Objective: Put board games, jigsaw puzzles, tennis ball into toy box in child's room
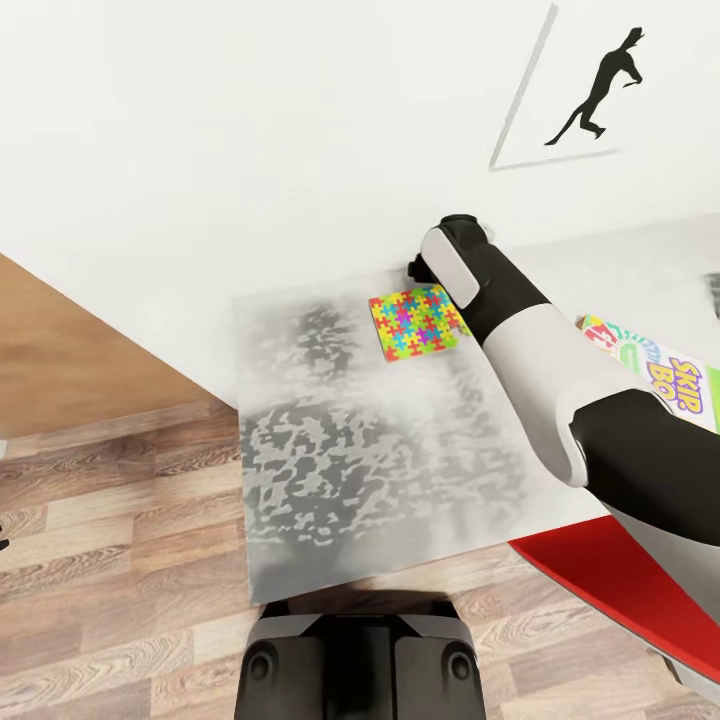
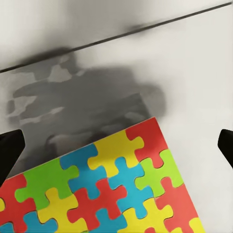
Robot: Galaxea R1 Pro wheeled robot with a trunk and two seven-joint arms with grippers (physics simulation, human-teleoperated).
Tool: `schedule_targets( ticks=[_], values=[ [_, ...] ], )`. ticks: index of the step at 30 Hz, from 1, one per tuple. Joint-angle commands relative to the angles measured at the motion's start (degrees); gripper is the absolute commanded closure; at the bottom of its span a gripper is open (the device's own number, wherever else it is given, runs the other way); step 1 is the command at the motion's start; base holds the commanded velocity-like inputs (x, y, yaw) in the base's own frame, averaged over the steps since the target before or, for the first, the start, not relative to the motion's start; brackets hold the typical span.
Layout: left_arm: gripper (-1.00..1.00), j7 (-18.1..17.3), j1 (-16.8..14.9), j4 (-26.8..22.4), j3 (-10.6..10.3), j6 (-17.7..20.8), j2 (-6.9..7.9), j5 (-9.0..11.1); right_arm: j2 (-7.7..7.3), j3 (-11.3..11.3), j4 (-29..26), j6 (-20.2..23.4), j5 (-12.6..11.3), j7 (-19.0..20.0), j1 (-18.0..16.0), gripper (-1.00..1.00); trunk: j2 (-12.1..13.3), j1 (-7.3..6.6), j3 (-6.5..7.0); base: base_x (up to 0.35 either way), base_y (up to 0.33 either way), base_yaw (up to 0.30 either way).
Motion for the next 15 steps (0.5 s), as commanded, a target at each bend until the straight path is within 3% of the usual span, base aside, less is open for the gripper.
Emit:
schedule_targets(
  ticks=[1, 15],
  values=[
    [-1.0, -0.26, -0.02, 0.0, 0.01, 0.62, 0.01, -0.08, -0.08, 0.31, 0.04, 0.1, -0.62, -0.54, -0.05, -1.0, -0.09, 0.03, -0.07, 0.0, 0.0, 0.0],
    [-1.0, -0.26, -0.02, 0.0, 0.01, 0.59, 0.01, -0.08, -0.29, 0.21, 0.48, 0.0, -0.76, 0.08, -0.05, -1.0, -0.09, 0.03, -0.07, 0.0, 0.0, 0.0]
  ],
)
